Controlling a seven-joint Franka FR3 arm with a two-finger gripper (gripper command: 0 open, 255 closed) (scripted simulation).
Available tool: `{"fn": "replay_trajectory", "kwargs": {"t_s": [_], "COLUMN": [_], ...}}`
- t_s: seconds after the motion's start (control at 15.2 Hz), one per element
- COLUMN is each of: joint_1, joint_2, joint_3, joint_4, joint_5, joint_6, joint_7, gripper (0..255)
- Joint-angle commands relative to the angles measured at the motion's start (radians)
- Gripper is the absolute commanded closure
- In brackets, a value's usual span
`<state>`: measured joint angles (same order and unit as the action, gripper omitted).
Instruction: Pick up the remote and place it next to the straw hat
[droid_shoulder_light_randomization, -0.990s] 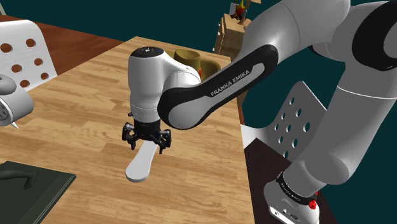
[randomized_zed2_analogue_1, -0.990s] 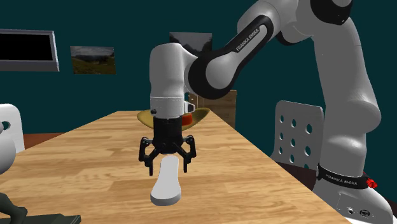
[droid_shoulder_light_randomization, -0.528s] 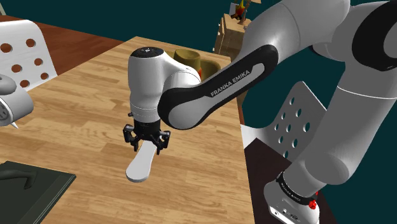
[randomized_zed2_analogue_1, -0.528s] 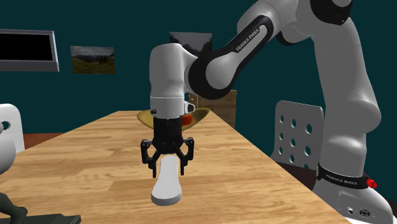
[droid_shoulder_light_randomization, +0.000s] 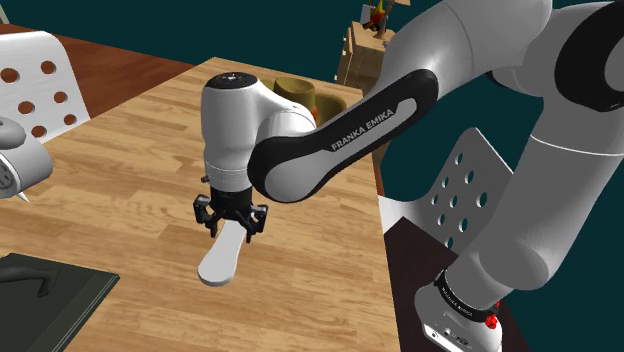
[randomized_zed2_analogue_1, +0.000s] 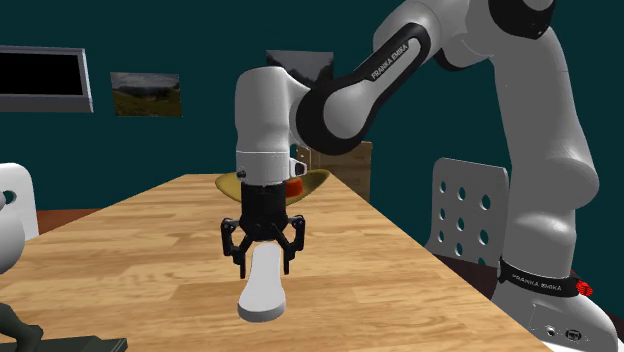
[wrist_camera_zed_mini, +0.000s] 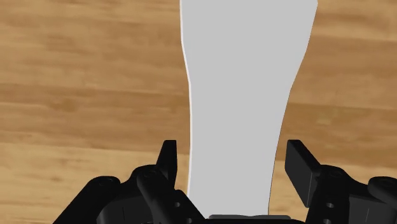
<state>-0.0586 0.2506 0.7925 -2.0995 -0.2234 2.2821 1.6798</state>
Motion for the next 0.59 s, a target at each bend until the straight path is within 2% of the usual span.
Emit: {"fn": "replay_trajectory", "kwargs": {"t_s": [0.0,0.53], "joint_1": [-0.007,-0.032], "joint_2": [-0.016,-0.088], "joint_3": [0.007,0.032], "joint_4": [0.006,0.049], "joint_5": [0.016,0.089], "joint_6": [-0.017,-0.108], "joint_7": [-0.011,-0.06], "gripper": [255,255]}}
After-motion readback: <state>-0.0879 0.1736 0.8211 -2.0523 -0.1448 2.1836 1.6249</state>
